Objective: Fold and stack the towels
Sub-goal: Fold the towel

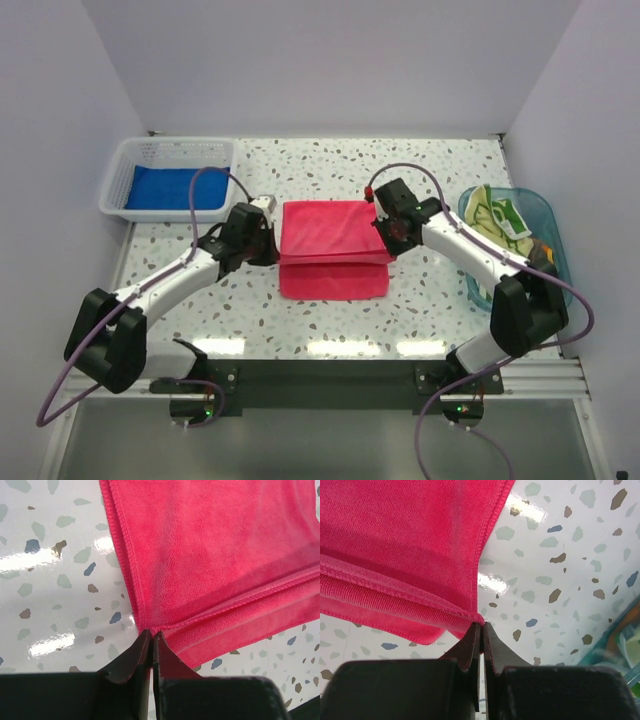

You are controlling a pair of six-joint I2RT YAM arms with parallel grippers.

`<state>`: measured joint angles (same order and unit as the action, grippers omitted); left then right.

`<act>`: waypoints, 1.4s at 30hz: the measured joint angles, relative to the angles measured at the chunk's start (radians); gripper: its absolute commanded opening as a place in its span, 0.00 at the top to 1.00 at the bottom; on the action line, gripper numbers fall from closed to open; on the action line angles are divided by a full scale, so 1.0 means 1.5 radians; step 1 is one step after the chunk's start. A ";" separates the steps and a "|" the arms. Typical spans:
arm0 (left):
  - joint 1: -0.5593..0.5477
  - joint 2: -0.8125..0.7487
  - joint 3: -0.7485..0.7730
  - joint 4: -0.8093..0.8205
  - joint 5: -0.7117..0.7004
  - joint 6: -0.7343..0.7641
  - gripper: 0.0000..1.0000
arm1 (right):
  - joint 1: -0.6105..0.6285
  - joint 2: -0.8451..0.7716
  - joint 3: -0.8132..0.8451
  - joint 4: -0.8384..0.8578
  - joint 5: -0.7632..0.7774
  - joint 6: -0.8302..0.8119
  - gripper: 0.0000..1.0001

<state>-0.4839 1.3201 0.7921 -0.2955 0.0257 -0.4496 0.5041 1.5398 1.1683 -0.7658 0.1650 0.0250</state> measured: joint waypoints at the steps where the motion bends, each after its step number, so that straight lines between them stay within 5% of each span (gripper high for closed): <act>1: -0.001 -0.002 -0.003 0.001 0.003 -0.001 0.91 | 0.000 -0.004 -0.007 0.000 0.000 0.001 1.00; 16: -0.045 0.046 -0.081 0.032 0.047 -0.028 0.82 | 0.000 0.051 -0.073 0.035 -0.006 0.006 0.98; 23: -0.060 0.035 -0.108 0.024 0.041 -0.043 0.68 | -0.002 0.052 -0.074 0.028 -0.013 0.006 0.80; 30: -0.090 -0.062 -0.156 -0.002 0.038 -0.083 0.55 | -0.007 0.040 -0.075 -0.015 -0.042 0.024 0.53; 36: -0.143 -0.136 -0.185 -0.021 0.041 -0.134 0.46 | 0.026 -0.040 -0.079 -0.060 -0.090 0.063 0.48; 42: -0.154 -0.226 -0.195 -0.065 0.025 -0.169 0.47 | 0.038 -0.134 -0.083 -0.074 -0.110 0.107 0.48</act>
<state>-0.7147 0.9810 0.5003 -0.3923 0.0635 -0.7036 0.5606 1.3384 1.0431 -0.8768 0.0006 0.1852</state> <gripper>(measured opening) 0.542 0.533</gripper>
